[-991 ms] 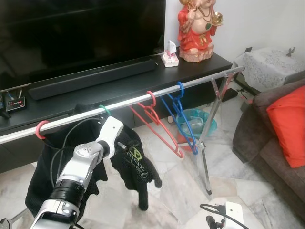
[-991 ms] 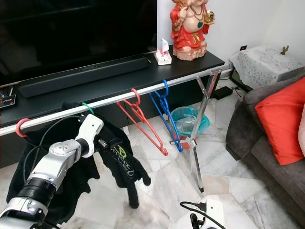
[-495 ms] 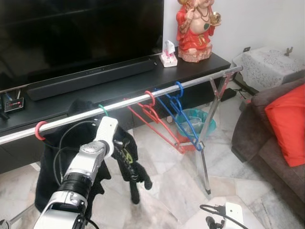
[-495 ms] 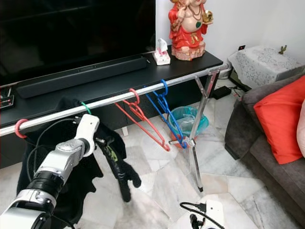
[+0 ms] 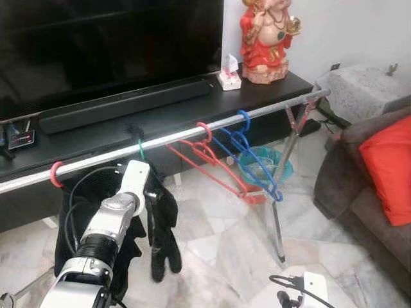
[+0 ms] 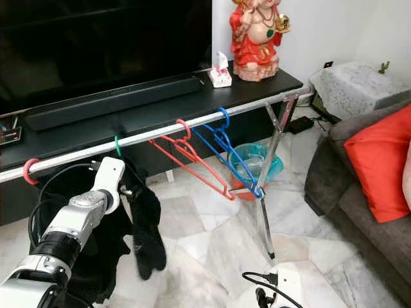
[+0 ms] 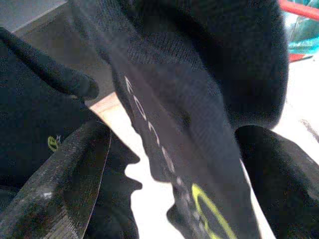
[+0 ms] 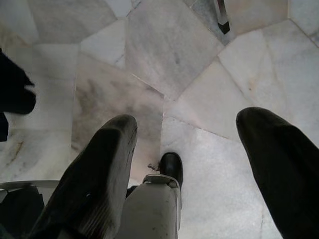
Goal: Hang hanger
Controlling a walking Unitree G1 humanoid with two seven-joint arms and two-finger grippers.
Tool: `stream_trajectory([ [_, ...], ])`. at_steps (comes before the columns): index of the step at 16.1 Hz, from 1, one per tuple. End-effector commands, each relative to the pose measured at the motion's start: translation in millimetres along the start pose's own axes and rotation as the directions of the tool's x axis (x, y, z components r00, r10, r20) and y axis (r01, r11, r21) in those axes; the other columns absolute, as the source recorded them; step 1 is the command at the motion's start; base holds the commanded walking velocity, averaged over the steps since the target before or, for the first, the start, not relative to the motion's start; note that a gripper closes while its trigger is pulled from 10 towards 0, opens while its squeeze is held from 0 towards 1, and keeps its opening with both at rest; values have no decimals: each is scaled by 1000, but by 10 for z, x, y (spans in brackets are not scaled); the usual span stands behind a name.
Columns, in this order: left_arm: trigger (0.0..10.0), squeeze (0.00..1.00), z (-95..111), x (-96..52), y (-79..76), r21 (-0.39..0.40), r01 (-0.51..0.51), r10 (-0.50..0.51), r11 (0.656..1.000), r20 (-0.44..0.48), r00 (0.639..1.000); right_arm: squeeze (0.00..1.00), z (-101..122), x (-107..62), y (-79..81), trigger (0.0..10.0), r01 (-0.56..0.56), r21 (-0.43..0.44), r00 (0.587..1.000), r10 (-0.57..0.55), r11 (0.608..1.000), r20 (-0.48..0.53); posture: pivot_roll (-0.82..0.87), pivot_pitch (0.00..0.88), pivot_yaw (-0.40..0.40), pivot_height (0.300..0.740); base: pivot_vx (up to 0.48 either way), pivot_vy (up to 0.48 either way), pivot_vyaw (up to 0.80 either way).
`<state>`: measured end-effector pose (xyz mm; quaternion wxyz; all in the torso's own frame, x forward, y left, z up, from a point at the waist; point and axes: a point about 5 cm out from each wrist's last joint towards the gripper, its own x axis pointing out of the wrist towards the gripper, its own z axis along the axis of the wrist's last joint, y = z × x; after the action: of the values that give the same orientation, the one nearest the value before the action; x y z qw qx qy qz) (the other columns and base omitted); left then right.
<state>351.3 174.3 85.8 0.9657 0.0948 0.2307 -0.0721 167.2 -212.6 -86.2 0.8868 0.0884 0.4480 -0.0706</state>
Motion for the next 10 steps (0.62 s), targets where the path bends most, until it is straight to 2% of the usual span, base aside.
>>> stream_trajectory([
  [1, 10000, 0, 20, 25, -39, 8, 13, -13, 1000, 13, 1000, 0, -15, -4, -9, 10000, 5, 13, 1000, -5, 1000, -3, 36, 0, 13, 740, 0, 0, 0],
  [5, 10000, 0, -89, 62, -104, -2, 45, -45, 999, 28, 999, 0, -11, -2, -3, 10000, 5, 15, 1000, -5, 1000, -2, 33, 0, 15, 740, 0, 0, 0],
  [6, 7961, 0, -124, 65, -117, -6, 52, -52, 999, 30, 998, 0, -11, -2, -1, 10000, 4, 15, 1000, -4, 1000, -2, 29, 0, 16, 740, 0, 0, 0],
  [7, 3647, 0, -162, 66, -122, -15, 53, -52, 998, 36, 998, 0, -11, -1, 2, 10000, 3, 16, 1000, -3, 1000, -2, 27, 0, 17, 740, 0, 0, 0],
  [8, 2157, 0, -194, 68, -122, -19, 50, -49, 999, 36, 998, 0, -11, -1, 2, 10000, 3, 17, 1000, -3, 1000, -1, 28, 0, 16, 740, 0, 0, 0],
  [10, 0, 0, -222, 69, -112, -29, 44, -43, 999, 45, 998, 0, -9, -1, 1, 10000, 4, 16, 1000, -3, 1000, -1, 29, 0, 15, 740, 0, 0, 0],
])
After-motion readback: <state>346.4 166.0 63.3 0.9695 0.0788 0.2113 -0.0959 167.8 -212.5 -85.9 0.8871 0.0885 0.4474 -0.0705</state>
